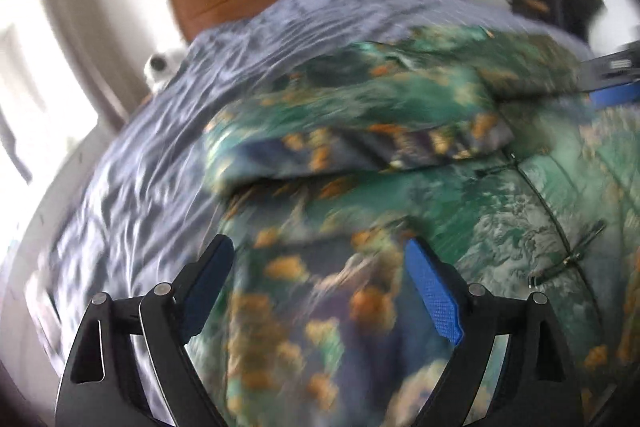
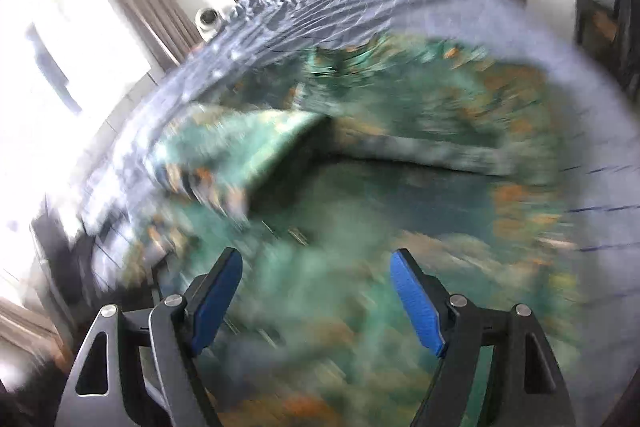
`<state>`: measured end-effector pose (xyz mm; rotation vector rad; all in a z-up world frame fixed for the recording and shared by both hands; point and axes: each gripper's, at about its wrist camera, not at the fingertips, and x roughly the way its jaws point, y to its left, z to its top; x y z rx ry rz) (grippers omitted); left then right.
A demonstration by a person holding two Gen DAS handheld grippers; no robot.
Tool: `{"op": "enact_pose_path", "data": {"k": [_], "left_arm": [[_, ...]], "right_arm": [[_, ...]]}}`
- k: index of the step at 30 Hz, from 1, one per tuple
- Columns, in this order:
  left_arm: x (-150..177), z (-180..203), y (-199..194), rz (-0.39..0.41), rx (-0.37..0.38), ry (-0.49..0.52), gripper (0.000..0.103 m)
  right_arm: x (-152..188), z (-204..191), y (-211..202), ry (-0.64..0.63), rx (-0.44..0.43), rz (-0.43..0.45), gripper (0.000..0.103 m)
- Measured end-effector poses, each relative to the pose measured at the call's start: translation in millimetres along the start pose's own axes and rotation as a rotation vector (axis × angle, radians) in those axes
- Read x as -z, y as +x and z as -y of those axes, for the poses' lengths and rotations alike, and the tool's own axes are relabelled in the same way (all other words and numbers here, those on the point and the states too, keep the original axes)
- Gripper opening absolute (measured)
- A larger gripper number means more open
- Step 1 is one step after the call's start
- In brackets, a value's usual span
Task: Fold large clothes
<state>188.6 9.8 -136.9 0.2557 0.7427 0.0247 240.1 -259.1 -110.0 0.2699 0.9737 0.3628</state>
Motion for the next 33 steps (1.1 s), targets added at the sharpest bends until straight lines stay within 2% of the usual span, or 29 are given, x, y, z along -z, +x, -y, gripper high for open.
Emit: {"op": "enact_pose_path", "data": {"k": [2, 5, 8, 9, 10, 11, 13, 17, 19, 22, 25, 26, 28, 31, 33], "left_arm": [[7.5, -14.4, -7.9, -0.006, 0.009, -0.072, 0.089], [19.4, -31.3, -16.3, -0.015, 0.027, -0.137, 0.089], [29.2, -44.9, -17.2, -0.035, 0.039, -0.179, 0.089], [32.3, -47.4, -15.3, -0.044, 0.036, -0.19, 0.089], [35.0, -51.1, -13.5, -0.052, 0.03, -0.201, 0.089], [36.9, -55.5, -12.7, -0.057, 0.026, -0.213, 0.089], [41.1, -65.0, -13.0, -0.062, 0.036, -0.256, 0.089], [40.7, -74.9, -11.3, -0.069, 0.071, -0.32, 0.089], [37.9, -76.3, -10.6, -0.068, 0.071, -0.33, 0.089], [35.6, -78.7, -9.1, -0.075, 0.077, -0.332, 0.089], [35.3, -79.9, -5.9, -0.101, 0.075, -0.306, 0.089], [34.3, -80.6, -4.0, -0.113, 0.076, -0.296, 0.089], [30.1, -82.6, 0.1, -0.136, 0.084, -0.28, 0.089], [11.5, -85.7, 9.3, -0.129, 0.119, -0.255, 0.089], [-19.1, -84.4, 20.6, -0.101, 0.133, -0.214, 0.089]], "right_arm": [[-20.3, 3.2, 30.9, 0.062, -0.056, -0.02, 0.078], [-44.7, -0.1, 77.7, 0.109, -0.055, -0.049, 0.078], [-57.5, -14.7, 114.5, 0.051, -0.037, -0.072, 0.078], [-58.7, -20.1, 123.1, 0.025, -0.028, -0.092, 0.073], [-60.0, -26.4, 128.5, -0.003, -0.003, -0.106, 0.037], [-61.2, -32.3, 128.8, -0.028, 0.016, -0.111, 0.01], [-70.2, -41.6, 114.5, -0.068, 0.036, -0.066, 0.01], [-116.5, -56.8, 75.8, -0.187, 0.11, 0.099, 0.01], [-140.1, -52.5, 79.3, -0.184, 0.142, 0.106, 0.01], [-159.1, -41.2, 108.7, -0.178, 0.168, 0.055, 0.01], [-159.8, -25.5, 152.1, -0.164, 0.207, -0.02, 0.019], [-157.6, -20.2, 159.0, -0.154, 0.216, -0.042, 0.033], [-151.5, -7.6, 165.6, -0.129, 0.258, -0.077, 0.053], [-146.3, -6.4, 142.8, -0.148, 0.273, -0.031, 0.055], [-142.8, -23.7, 116.1, -0.246, 0.294, 0.055, 0.055]]}}
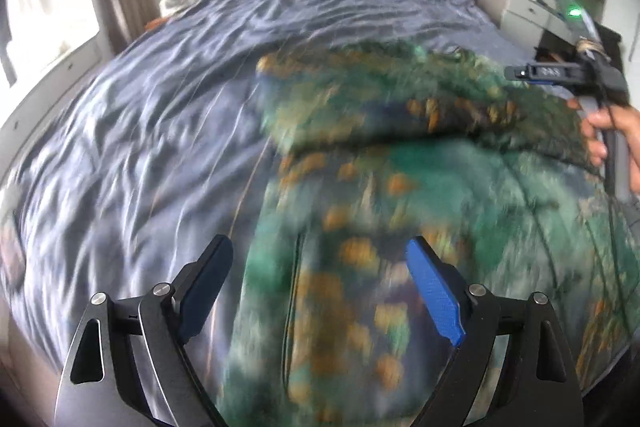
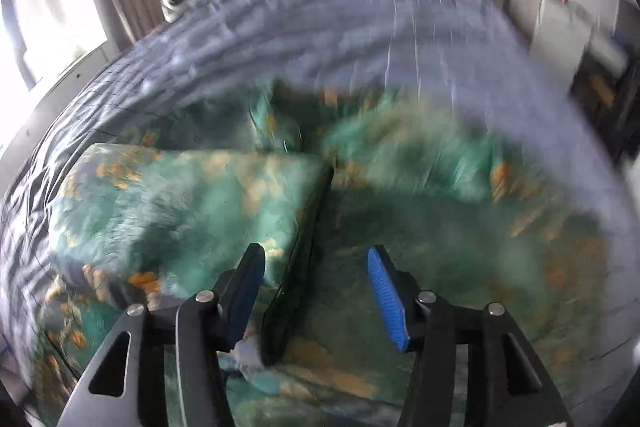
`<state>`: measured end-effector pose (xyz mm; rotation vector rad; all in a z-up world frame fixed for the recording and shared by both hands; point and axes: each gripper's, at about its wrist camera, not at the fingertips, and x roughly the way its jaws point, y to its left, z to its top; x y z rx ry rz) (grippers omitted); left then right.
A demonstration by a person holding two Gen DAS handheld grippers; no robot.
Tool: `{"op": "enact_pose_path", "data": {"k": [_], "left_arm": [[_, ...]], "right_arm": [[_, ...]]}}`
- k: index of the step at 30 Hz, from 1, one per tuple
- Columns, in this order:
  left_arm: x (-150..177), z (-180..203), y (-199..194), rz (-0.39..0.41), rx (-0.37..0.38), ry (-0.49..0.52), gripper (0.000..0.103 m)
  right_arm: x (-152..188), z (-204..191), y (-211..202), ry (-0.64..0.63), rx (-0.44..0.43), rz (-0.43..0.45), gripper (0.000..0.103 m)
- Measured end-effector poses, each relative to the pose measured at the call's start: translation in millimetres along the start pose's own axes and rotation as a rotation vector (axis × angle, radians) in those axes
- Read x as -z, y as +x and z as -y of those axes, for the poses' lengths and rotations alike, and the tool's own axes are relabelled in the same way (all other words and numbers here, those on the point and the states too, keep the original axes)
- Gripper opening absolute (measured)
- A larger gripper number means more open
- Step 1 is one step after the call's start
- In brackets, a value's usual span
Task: Fold large clothes
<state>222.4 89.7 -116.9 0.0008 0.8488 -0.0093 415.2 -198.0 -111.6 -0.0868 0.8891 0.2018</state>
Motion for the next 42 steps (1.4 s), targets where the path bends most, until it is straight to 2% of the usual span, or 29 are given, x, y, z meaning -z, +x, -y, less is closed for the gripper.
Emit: {"op": "enact_pose_path", "data": {"k": [3, 5, 7, 9, 11, 13, 14, 18, 22, 25, 28, 30, 32, 34, 36, 37, 39, 42], "left_arm": [[-46.6, 8.1, 23.0, 0.035, 0.023, 0.033, 0.09], [-80.0, 9.2, 51.3, 0.013, 0.029, 0.018, 0.089], [-104.6, 8.3, 82.7, -0.017, 0.033, 0.0, 0.089], [-117.4, 7.8, 112.5, -0.039, 0.002, -0.003, 0.089], [-120.0, 3.7, 148.4, -0.104, -0.036, -0.019, 0.085], [-113.2, -2.8, 175.9, -0.164, -0.035, -0.046, 0.085], [-108.9, -4.9, 183.7, -0.17, -0.034, -0.051, 0.086], [-100.8, -5.8, 193.5, -0.158, -0.037, -0.047, 0.09], [-98.4, -6.1, 186.1, -0.136, -0.042, -0.046, 0.091], [-110.4, -1.7, 166.1, -0.126, -0.059, -0.052, 0.087], [-134.2, 7.7, 146.0, -0.075, -0.008, -0.073, 0.087], [-151.1, 14.7, 145.3, -0.056, 0.016, -0.066, 0.088], [-166.9, 23.7, 156.0, -0.039, 0.005, -0.034, 0.089], [-173.8, 26.6, 179.5, -0.06, -0.006, -0.035, 0.09], [-170.1, 22.0, 209.8, -0.134, -0.006, -0.077, 0.091], [-160.9, 17.0, 230.5, -0.197, -0.006, -0.097, 0.092], [-150.4, 15.4, 239.4, -0.192, 0.002, -0.085, 0.094], [-149.4, 20.4, 232.3, -0.187, -0.011, -0.042, 0.094]], "right_arm": [[-3.0, -26.4, -26.7, -0.142, -0.075, 0.091, 0.055], [-3.3, -43.2, -22.3, -0.199, -0.121, 0.076, 0.055], [-1.2, -57.1, -6.6, -0.234, -0.108, 0.052, 0.055], [2.0, -64.3, 18.1, -0.237, -0.11, -0.008, 0.055], [10.0, -61.3, 46.2, -0.203, -0.102, -0.084, 0.055], [19.3, -54.3, 58.1, -0.166, -0.111, -0.113, 0.055], [21.2, -50.9, 58.4, -0.143, -0.123, -0.101, 0.055], [24.1, -45.0, 62.3, -0.096, -0.145, -0.087, 0.055], [27.4, -46.7, 64.1, -0.095, -0.14, -0.081, 0.055], [25.8, -44.5, 68.5, -0.087, -0.146, -0.079, 0.055], [27.6, -43.0, 68.3, -0.078, -0.15, -0.073, 0.055], [29.0, -43.6, 68.3, -0.078, -0.145, -0.065, 0.055], [29.7, -44.2, 67.8, -0.08, -0.141, -0.061, 0.055], [30.1, -43.9, 67.8, -0.078, -0.144, -0.06, 0.055], [31.6, -44.4, 68.0, -0.079, -0.145, -0.055, 0.055], [32.4, -44.4, 68.3, -0.079, -0.144, -0.054, 0.055], [33.2, -46.3, 68.9, -0.085, -0.137, -0.053, 0.055], [33.1, -47.8, 69.8, -0.094, -0.13, -0.054, 0.055]]}}
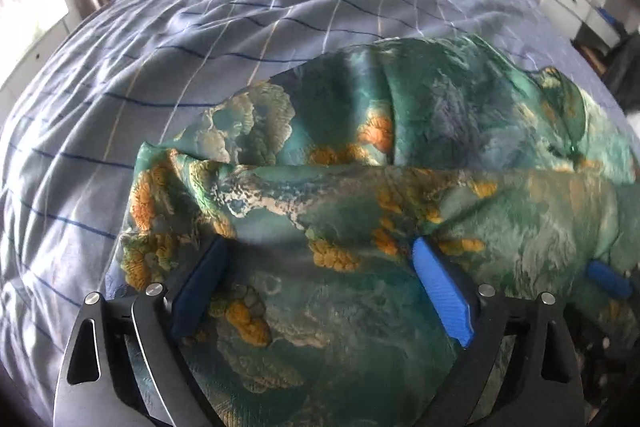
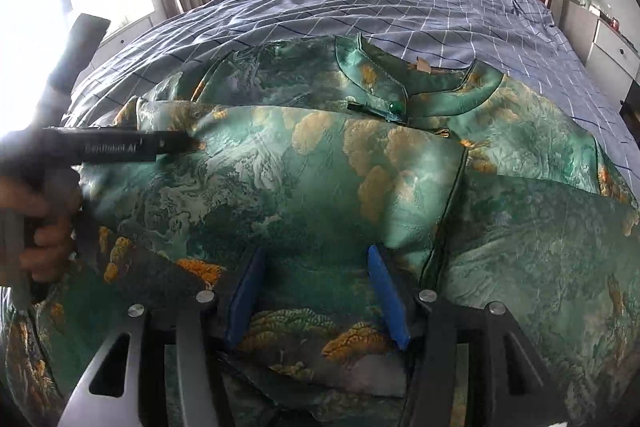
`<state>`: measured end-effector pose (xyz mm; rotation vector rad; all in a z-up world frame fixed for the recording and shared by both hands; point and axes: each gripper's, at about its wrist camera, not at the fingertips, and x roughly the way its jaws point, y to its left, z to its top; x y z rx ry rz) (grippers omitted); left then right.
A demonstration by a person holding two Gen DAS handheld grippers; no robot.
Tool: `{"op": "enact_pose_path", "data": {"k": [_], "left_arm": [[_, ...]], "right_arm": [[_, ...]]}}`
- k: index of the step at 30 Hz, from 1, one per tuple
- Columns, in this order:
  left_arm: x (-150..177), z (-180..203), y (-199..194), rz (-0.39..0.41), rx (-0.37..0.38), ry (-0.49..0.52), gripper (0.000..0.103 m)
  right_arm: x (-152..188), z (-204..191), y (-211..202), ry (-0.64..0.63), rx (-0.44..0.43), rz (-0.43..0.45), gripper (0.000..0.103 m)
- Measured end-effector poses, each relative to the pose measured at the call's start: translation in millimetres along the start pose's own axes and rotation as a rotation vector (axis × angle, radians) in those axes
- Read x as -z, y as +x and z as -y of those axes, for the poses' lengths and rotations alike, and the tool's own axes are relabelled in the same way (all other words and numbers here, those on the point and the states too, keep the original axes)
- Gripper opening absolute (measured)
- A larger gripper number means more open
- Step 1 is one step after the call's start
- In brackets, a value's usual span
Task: Fold large clothes
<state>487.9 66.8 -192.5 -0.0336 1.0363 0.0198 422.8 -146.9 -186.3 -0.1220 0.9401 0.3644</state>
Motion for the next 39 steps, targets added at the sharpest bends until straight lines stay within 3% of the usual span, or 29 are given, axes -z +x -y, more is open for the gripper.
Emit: {"op": "enact_pose_path", "data": {"k": [3, 11, 15, 17, 21, 24, 28, 32, 36, 39], "left_arm": [[9.4, -2.0, -16.8, -0.002, 0.013, 0.008, 0.094], [78.0, -10.8, -58.6, 0.002, 0.046, 0.042, 0.094], [106.3, -10.0, -80.8, -0.028, 0.022, 0.047, 0.094], [121.5, -11.4, -91.7, -0.058, 0.049, 0.046, 0.094], [164.0, -13.2, -141.3, 0.022, 0.053, 0.098, 0.094], [188.6, -23.9, -174.2, 0.079, 0.053, 0.115, 0.095], [209.5, -49.3, -198.1, 0.111, 0.025, 0.08, 0.097], [228.7, -81.4, -204.2, 0.105, 0.008, 0.041, 0.098], [247.8, -114.0, -194.4, 0.023, 0.085, -0.064, 0.098], [258.8, -123.7, -193.5, 0.004, 0.169, -0.135, 0.098]], "right_arm": [[2.2, 1.8, 0.1, 0.006, -0.005, 0.012, 0.055], [3.1, 2.3, 1.7, 0.004, -0.003, 0.021, 0.055], [1.8, 0.4, 2.3, -0.006, 0.01, 0.008, 0.055], [0.3, 1.4, 0.3, -0.004, 0.005, 0.008, 0.055], [-4.1, 1.1, -19.5, 0.011, -0.004, 0.007, 0.056], [0.4, 4.8, -53.1, 0.055, -0.045, 0.033, 0.064], [27.1, 13.5, -105.6, 0.047, -0.052, 0.03, 0.077], [82.9, 37.6, -161.8, 0.017, 0.043, 0.026, 0.077], [143.1, 72.6, -208.3, 0.036, 0.176, -0.006, 0.077], [193.1, 105.5, -238.0, 0.124, 0.218, -0.061, 0.077]]}}
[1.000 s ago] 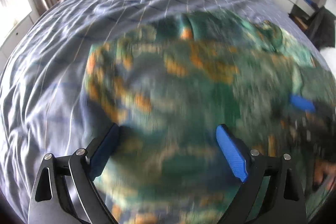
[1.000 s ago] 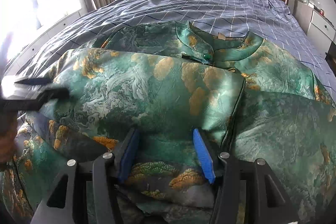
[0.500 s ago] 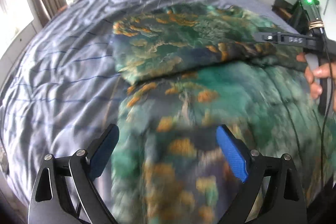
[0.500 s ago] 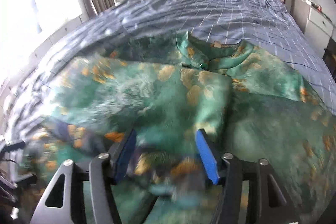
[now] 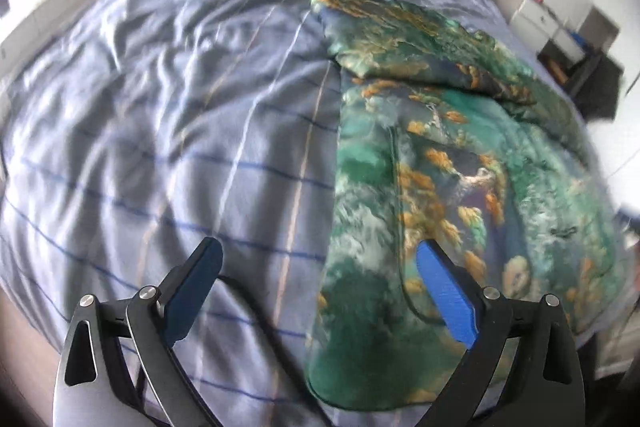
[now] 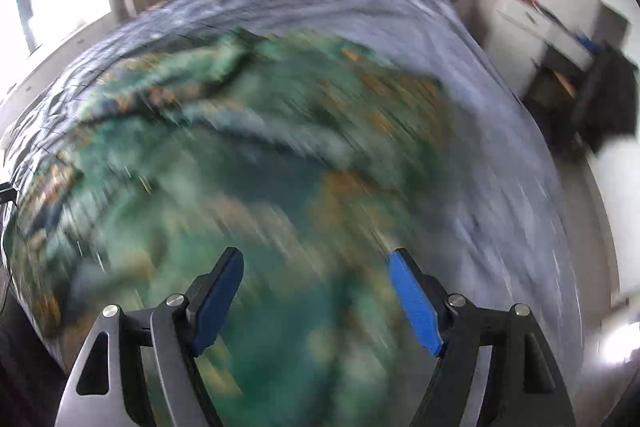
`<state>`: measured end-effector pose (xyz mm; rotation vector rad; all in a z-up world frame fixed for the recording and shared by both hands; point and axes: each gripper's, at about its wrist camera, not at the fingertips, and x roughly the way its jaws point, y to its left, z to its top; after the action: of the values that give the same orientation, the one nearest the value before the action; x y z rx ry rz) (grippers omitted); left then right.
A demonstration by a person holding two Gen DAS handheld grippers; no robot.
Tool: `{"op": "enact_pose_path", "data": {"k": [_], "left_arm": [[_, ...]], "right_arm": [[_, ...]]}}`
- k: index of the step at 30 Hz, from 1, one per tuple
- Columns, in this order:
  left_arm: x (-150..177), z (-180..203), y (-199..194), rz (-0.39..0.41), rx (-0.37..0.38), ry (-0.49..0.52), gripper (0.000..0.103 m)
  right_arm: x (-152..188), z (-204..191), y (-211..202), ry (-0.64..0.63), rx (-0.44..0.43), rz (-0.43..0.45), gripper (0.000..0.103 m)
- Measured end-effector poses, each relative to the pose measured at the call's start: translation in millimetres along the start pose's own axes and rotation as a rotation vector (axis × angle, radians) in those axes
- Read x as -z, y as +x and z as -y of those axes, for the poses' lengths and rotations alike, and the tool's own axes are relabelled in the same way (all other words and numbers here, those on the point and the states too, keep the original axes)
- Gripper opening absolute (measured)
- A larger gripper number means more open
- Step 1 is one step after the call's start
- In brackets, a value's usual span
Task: Fold large clothes
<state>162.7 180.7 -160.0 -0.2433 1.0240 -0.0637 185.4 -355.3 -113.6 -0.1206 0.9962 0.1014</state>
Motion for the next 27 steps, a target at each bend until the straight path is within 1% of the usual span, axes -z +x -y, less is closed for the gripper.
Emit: {"op": "enact_pose_path", "data": {"k": [1, 2, 3, 5, 6, 7, 8, 9, 10, 12, 13, 14, 15, 16, 17, 18, 20, 22, 23, 24, 25, 27], "left_arm": [[1.6, 0.2, 0.4, -0.007, 0.033, -0.011, 0.098], [2.9, 2.8, 1.2, -0.01, 0.043, -0.002, 0.098], [3.9, 7.1, 3.6, -0.009, 0.044, 0.021, 0.098], [7.5, 13.9, 11.0, -0.025, 0.012, 0.057, 0.098], [8.6, 15.6, 14.2, -0.036, 0.012, 0.057, 0.098], [10.7, 19.7, 16.3, -0.05, 0.028, 0.059, 0.098], [13.4, 24.3, 16.5, -0.057, 0.047, 0.072, 0.098], [15.7, 33.1, 16.4, -0.057, 0.058, 0.107, 0.099], [19.1, 38.9, 15.7, -0.055, 0.062, 0.143, 0.099], [24.0, 50.2, 20.5, -0.066, 0.067, 0.208, 0.1], [27.9, 54.8, 26.4, -0.082, 0.054, 0.238, 0.101], [31.6, 57.8, 33.7, -0.097, 0.014, 0.269, 0.103], [35.5, 60.2, 39.1, -0.106, -0.035, 0.295, 0.103], [38.2, 61.1, 41.7, -0.11, -0.059, 0.307, 0.103], [39.6, 60.6, 41.6, -0.113, -0.056, 0.298, 0.103], [40.0, 59.4, 40.7, -0.114, -0.05, 0.28, 0.103], [42.7, 55.6, 42.1, -0.134, -0.032, 0.232, 0.103], [45.3, 53.2, 42.5, -0.158, -0.016, 0.195, 0.102], [47.6, 51.4, 41.2, -0.164, -0.009, 0.188, 0.098], [49.2, 51.4, 38.9, -0.167, -0.004, 0.186, 0.089], [50.7, 52.7, 35.6, -0.167, -0.003, 0.191, 0.085], [52.3, 56.0, 29.9, -0.166, -0.013, 0.205, 0.071]], "right_arm": [[12.3, 12.0, -3.0, 0.031, 0.002, -0.019, 0.077], [28.0, 24.6, -5.8, 0.068, -0.003, -0.042, 0.077], [43.2, 35.3, -7.5, 0.102, -0.011, -0.065, 0.077], [67.9, 51.0, -8.1, 0.162, -0.042, -0.095, 0.077], [76.5, 52.3, -7.7, 0.178, -0.056, -0.104, 0.077], [85.4, 55.4, -5.9, 0.201, -0.076, -0.114, 0.077], [93.0, 57.5, -5.3, 0.215, -0.095, -0.119, 0.077], [97.9, 57.9, -2.8, 0.232, -0.129, -0.126, 0.077], [101.0, 57.1, 1.1, 0.248, -0.171, -0.133, 0.077], [103.2, 53.7, 5.8, 0.259, -0.213, -0.126, 0.077], [103.4, 52.4, 8.4, 0.263, -0.253, -0.12, 0.077], [103.8, 51.5, 11.8, 0.271, -0.307, -0.123, 0.077], [102.9, 49.2, 14.2, 0.274, -0.331, -0.131, 0.077], [103.7, 48.4, 17.4, 0.263, -0.322, -0.142, 0.077], [104.1, 46.8, 19.3, 0.236, -0.271, -0.144, 0.078], [104.1, 45.6, 19.3, 0.222, -0.255, -0.139, 0.078], [106.6, 45.1, 18.3, 0.234, -0.264, -0.139, 0.078], [106.8, 44.2, 19.5, 0.247, -0.303, -0.161, 0.078], [106.4, 42.6, 18.8, 0.241, -0.314, -0.172, 0.078], [104.9, 39.7, 17.6, 0.224, -0.313, -0.18, 0.078], [102.6, 36.4, 16.8, 0.21, -0.311, -0.186, 0.077], [98.9, 31.1, 14.2, 0.197, -0.308, -0.187, 0.072]]}}
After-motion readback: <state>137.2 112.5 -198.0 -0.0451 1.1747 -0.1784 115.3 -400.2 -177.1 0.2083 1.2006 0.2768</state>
